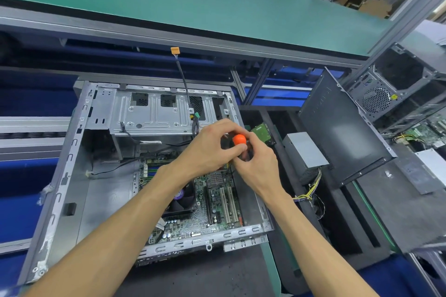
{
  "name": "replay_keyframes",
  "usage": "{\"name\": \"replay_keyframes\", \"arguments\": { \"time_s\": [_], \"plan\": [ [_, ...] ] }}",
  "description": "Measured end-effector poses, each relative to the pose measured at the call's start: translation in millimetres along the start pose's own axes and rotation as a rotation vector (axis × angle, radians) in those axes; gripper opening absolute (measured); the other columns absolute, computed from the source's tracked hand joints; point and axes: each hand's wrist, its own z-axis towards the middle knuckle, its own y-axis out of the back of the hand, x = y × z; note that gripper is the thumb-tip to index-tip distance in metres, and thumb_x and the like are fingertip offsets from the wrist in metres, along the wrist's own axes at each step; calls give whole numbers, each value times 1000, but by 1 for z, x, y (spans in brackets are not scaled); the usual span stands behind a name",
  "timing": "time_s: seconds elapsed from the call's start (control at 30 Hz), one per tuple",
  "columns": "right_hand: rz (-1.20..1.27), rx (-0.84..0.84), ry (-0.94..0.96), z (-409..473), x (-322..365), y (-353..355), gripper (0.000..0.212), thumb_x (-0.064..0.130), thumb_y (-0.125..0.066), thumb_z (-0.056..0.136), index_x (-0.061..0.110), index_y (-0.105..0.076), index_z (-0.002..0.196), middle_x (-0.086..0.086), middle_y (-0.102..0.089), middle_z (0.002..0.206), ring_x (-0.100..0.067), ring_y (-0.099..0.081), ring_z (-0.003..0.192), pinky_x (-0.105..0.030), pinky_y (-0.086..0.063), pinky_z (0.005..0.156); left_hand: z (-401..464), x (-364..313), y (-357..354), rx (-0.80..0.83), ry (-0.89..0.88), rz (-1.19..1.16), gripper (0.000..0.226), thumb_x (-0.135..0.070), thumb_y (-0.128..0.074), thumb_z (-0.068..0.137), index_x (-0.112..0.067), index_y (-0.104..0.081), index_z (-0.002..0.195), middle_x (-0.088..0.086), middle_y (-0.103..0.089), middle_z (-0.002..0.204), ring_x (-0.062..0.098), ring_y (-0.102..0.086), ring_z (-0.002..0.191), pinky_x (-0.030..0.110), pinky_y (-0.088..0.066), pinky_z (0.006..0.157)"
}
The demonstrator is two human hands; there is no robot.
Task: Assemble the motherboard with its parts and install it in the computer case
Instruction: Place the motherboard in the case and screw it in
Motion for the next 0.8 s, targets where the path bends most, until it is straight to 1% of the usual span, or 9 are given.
{"name": "replay_keyframes", "arguments": {
  "time_s": [0.1, 0.2, 0.27, 0.33, 0.47, 0.57, 0.63, 0.7, 0.8],
  "plan": [
    [-3, -11, -10, 0, -1, 0, 36, 53, -50, 74, 25, -59, 95, 3, -55, 65, -14, -52, 63, -42, -48, 58, -1, 2, 0, -5, 22, -9, 28, -22, -74, 87, -24, -70, 114, -10, -63, 107, 5, -60, 102, 27, -49, 92],
    [12, -17, -10, -1, -2, 0, 39, 55, -53, 72, 29, -57, 101, 6, -55, 68, -13, -55, 64, -30, -44, 54, 1, 2, 0, -25, 42, 5, 22, -25, -77, 84, -24, -69, 105, -10, -61, 101, 5, -60, 95, 34, -51, 88],
    [21, -18, -19, -1, -2, -1, 39, 56, -55, 70, 29, -53, 99, 7, -56, 70, -11, -58, 66, -26, -43, 54, 1, 2, -1, -46, 61, 21, 22, -29, -79, 82, -25, -66, 99, -9, -60, 99, 8, -60, 92, 39, -52, 86],
    [23, -13, -31, 0, -3, -2, 36, 54, -57, 70, 29, -51, 95, 6, -59, 71, -11, -59, 66, -29, -46, 56, 1, 2, -2, -60, 74, 20, 24, -31, -81, 80, -25, -63, 95, -7, -59, 97, 12, -61, 89, 41, -53, 83],
    [14, -10, -47, 0, -5, -2, 34, 48, -59, 71, 26, -50, 95, 5, -60, 73, -11, -58, 66, -36, -49, 59, 0, 2, -3, -71, 76, 14, 26, -33, -83, 77, -25, -61, 90, -6, -60, 93, 13, -61, 85, 42, -53, 79],
    [5, 4, -36, -1, -4, -2, 38, 52, -57, 69, 27, -50, 96, 4, -61, 73, -10, -58, 66, -34, -49, 58, -1, 4, -5, -113, 92, 52, 32, -38, -82, 77, -23, -54, 86, -7, -58, 88, 14, -57, 82, 42, -52, 75],
    [4, 5, -31, -1, -4, -2, 38, 53, -57, 68, 28, -50, 95, 6, -58, 69, -9, -56, 63, -31, -45, 55, -2, 4, -7, -148, 101, 79, 34, -40, -81, 77, -24, -51, 84, -8, -57, 85, 13, -55, 80, 41, -51, 72],
    [17, -9, -32, -1, -5, -3, 35, 51, -60, 69, 27, -49, 92, 6, -55, 66, -9, -51, 59, -28, -40, 54, -2, 4, -6, -149, 85, 78, 30, -39, -80, 79, -24, -55, 86, -7, -57, 88, 13, -56, 83, 40, -51, 74],
    [55, -34, -35, 0, -7, -4, 33, 47, -67, 74, 25, -46, 88, 4, -53, 65, -12, -48, 57, -30, -41, 53, 0, 6, -2, -96, 41, 31, 20, -30, -78, 83, -23, -66, 97, -8, -59, 96, 10, -58, 93, 37, -51, 85]
  ]
}}
